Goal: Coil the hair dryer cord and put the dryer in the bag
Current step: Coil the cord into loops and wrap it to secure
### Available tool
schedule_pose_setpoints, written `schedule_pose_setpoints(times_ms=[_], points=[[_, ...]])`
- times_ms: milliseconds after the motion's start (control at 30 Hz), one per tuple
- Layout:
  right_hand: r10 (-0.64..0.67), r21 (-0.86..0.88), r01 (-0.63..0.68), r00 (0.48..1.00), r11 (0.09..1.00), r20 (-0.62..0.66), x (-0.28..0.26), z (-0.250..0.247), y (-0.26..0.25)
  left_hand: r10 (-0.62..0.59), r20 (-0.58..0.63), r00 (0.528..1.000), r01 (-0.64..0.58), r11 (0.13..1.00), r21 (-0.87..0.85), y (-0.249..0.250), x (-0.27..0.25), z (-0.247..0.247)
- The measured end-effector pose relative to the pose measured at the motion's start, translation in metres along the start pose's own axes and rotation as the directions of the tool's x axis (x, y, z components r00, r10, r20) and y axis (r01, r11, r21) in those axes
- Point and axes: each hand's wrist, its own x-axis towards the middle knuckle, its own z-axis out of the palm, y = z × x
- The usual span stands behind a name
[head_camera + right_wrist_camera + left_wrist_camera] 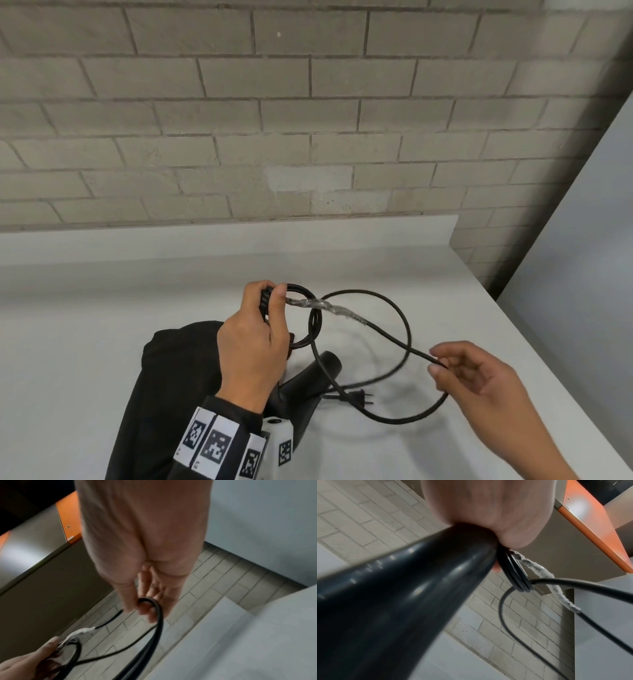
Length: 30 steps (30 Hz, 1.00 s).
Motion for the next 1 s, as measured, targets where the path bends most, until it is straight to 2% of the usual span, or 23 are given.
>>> schedule_pose_setpoints(times_ms=[100,167,233,300,367,433,533,600,667,700,767,833,933,1000], points=[[-0.103,-0.118,0.079,0.971,0.99,-0.216,-0.003,0.023,0.012,-0.022,-0.018,1.0,0.022,1.0,-0.003,-0.002,0.002,0.001],[-0.171,-0.167,0.116,0.913,0.979,-0.37,-0.009,0.045,0.009,-0.017,-0.016,1.0,0.017,1.0,0.009,0.0,0.001,0.001],[-0.273,-0.142,0.236,0.887,0.961,-0.374,-0.015,0.069,-0.002,-0.007,-0.009,1.0,0.007,1.0,0.018,0.004,-0.001,0.002],[-0.323,-0.061,0.317,0.917,0.946,-0.233,-0.021,0.095,-0.016,0.009,-0.005,1.0,-0.009,1.0,0.028,0.008,-0.003,0.002],[-0.247,-0.039,0.246,0.969,0.968,-0.012,-0.024,0.116,-0.027,0.03,-0.006,1.0,-0.03,0.998,0.047,0.01,-0.004,0.002],[-0.137,-0.025,0.143,0.974,0.989,0.181,-0.023,0.13,-0.033,0.046,-0.003,0.999,-0.046,0.998,0.053,0.011,-0.005,0.002],[-0.111,0.068,0.092,0.916,0.993,0.386,-0.021,0.135,-0.041,0.05,0.003,0.999,-0.05,0.998,0.042,0.01,-0.005,0.001],[-0.142,0.005,0.159,0.864,0.987,0.484,-0.023,0.128,-0.038,0.029,-0.006,1.0,-0.029,0.998,0.049,0.005,-0.001,-0.001],[-0.112,-0.141,0.228,0.821,0.964,0.56,-0.025,0.111,-0.03,0.009,-0.018,1.0,-0.008,0.998,0.055,0.001,0.002,-0.001],[-0.092,-0.237,0.271,0.816,0.933,0.57,-0.025,0.099,-0.022,0.003,-0.015,1.0,-0.002,0.999,0.053,-0.001,0.003,-0.001],[-0.073,-0.415,0.338,0.841,0.845,0.535,-0.023,0.069,0.001,-0.001,-0.003,1.0,0.001,0.999,0.05,-0.002,0.003,-0.001],[-0.038,-0.627,0.422,0.846,0.655,0.531,-0.016,0.034,0.028,-0.005,0.003,1.0,0.004,0.999,0.046,-0.001,0.002,-0.001],[-0.04,-0.783,0.481,0.86,0.395,0.508,-0.013,-0.021,0.068,-0.006,0.006,1.0,0.006,0.999,0.038,-0.002,0.003,-0.001],[0.066,-0.829,0.416,0.879,0.374,0.472,-0.015,-0.047,0.086,0.011,0.014,1.0,-0.012,0.999,0.046,0.0,0.003,-0.002]])
